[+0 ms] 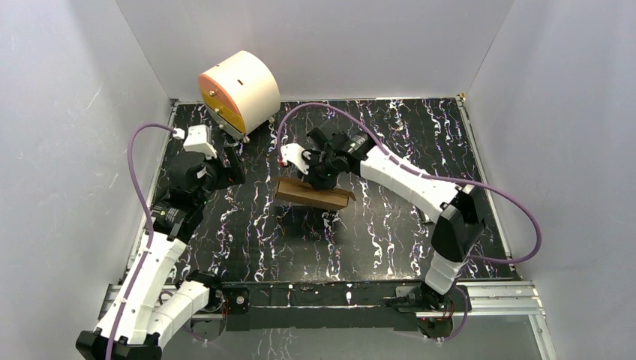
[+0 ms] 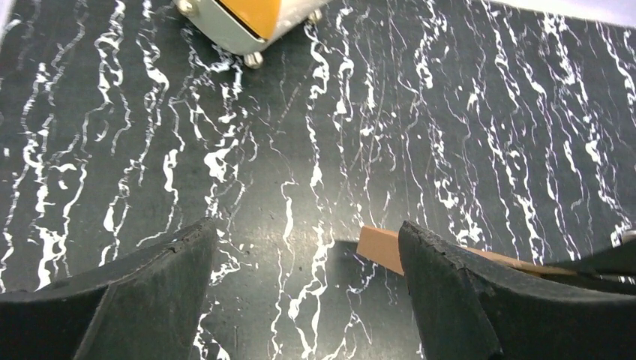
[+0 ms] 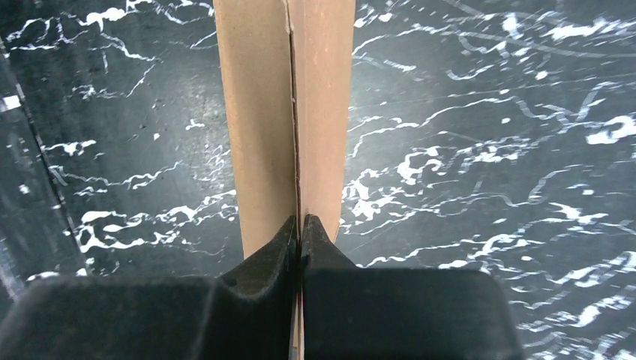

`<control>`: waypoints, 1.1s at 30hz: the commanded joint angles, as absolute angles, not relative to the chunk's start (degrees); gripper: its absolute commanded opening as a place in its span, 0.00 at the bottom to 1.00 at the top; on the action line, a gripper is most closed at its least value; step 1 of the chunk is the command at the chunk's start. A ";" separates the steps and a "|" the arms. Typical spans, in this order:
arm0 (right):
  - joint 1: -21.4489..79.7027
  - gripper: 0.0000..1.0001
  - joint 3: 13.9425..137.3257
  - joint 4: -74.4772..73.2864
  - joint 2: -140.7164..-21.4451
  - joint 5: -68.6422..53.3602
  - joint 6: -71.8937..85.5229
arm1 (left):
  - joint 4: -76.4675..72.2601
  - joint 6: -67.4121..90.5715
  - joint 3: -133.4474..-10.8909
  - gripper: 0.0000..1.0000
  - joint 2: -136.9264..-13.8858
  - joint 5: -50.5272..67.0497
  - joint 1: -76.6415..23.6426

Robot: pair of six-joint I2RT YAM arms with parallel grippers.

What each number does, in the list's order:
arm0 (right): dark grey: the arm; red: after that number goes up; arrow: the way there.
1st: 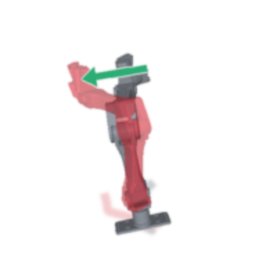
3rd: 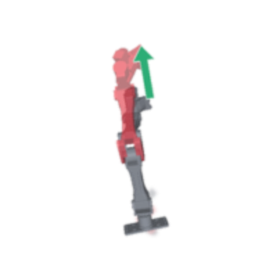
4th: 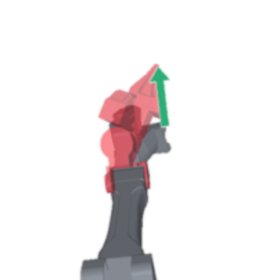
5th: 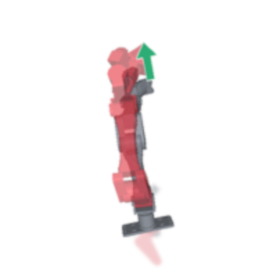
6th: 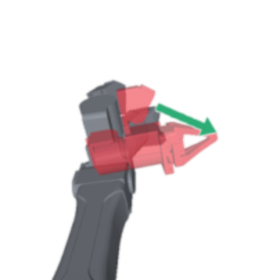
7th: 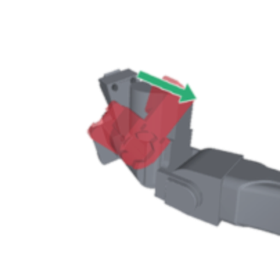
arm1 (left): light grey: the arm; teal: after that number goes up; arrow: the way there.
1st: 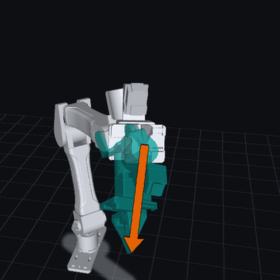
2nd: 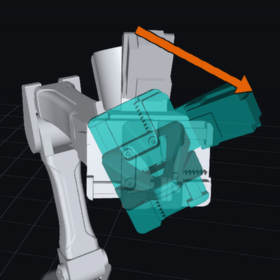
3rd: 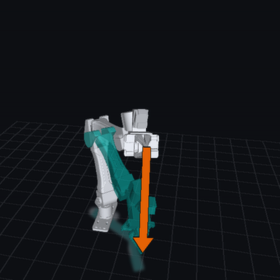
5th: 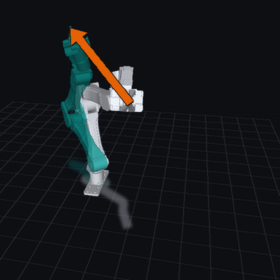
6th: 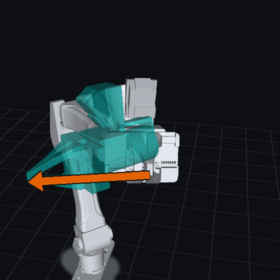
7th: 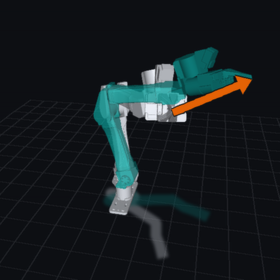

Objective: Fold the paper box

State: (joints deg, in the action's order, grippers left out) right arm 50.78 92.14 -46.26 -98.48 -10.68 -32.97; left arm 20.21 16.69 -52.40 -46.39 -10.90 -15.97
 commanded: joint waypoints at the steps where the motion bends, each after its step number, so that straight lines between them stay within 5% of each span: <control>1: 48.22 0.10 95.81 -54.09 -102.60 -22.80 -32.57 | 22.58 15.52 -53.41 0.87 -47.25 -4.52 -15.73; 15: 45.98 0.22 100.60 -51.84 -108.70 -20.37 -33.59 | 20.34 15.86 -48.96 0.86 -52.91 7.14 -15.73; 24: 45.37 0.44 99.21 -46.40 -104.70 -16.48 -32.03 | 20.01 14.46 -51.26 0.85 -58.73 12.20 -15.73; 33: 44.47 0.47 94.18 -39.78 -100.08 -17.95 -29.78 | 19.86 13.94 -54.12 0.82 -63.51 16.96 -15.69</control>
State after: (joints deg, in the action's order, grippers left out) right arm 44.95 95.44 -44.42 -103.81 -16.36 -31.24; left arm 19.99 14.83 -51.13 -63.26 13.10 -15.94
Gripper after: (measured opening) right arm 0.470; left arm 0.823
